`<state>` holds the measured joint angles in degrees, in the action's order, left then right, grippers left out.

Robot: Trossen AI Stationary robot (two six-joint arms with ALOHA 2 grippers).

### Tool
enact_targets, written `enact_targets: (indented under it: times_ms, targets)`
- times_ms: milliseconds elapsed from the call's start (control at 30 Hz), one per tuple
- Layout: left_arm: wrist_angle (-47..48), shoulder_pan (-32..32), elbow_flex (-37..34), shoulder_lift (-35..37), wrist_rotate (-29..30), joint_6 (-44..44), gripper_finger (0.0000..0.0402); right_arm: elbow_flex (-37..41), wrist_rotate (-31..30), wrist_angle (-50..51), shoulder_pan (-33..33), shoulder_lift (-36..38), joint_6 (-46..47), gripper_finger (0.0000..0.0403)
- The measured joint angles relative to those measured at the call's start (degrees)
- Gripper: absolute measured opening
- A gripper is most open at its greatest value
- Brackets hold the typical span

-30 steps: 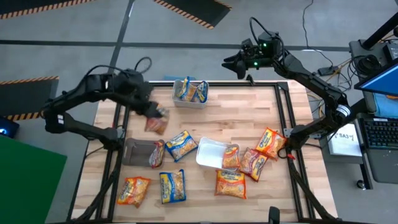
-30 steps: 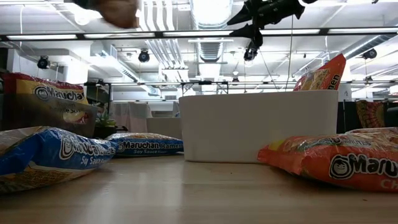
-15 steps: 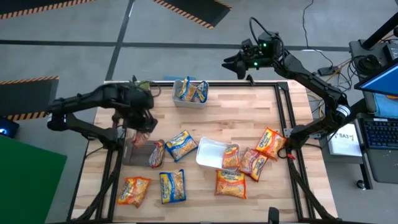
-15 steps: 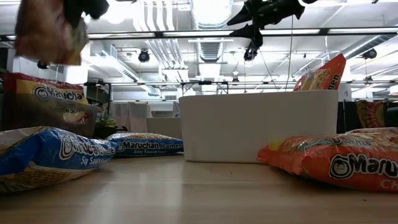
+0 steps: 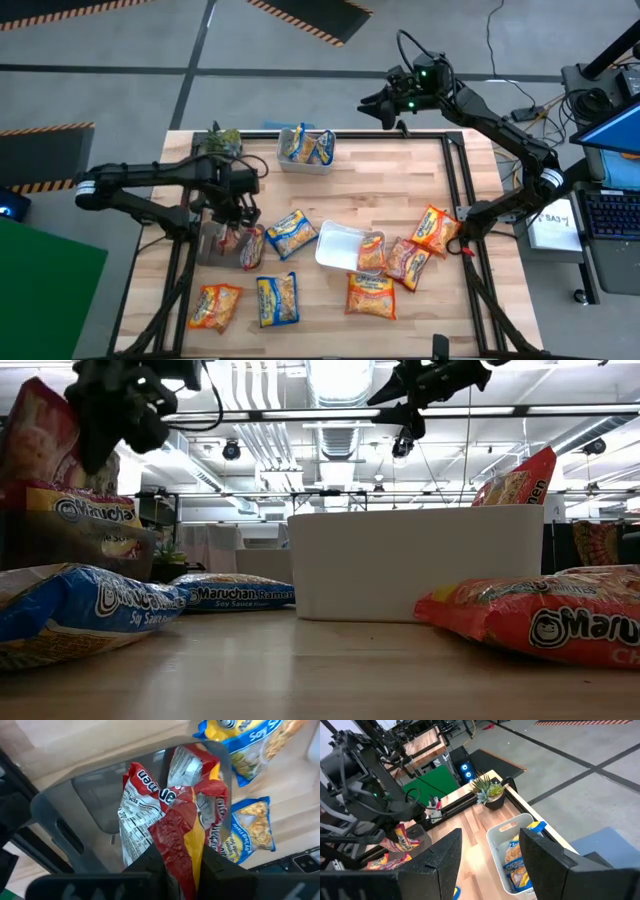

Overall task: Sort Maruchan noodles
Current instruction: Put the red noodle pack into the black bin

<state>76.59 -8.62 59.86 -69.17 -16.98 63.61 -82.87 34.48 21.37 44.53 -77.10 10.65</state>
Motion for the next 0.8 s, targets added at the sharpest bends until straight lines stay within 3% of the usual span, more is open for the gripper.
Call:
enact_targets:
  times_ms: [200,800]
  targets:
    - [-5.09,0.02,-3.91,0.77,-0.13,0.09,0.0029,0.00,-0.02,0.99,0.00,0.00,-0.69,0.0187]
    - [-6.78,0.02,-11.85,3.25,-1.66,0.82,0.0029,0.02,-0.02,1.13,0.00,0.00,-1.65,0.0187]
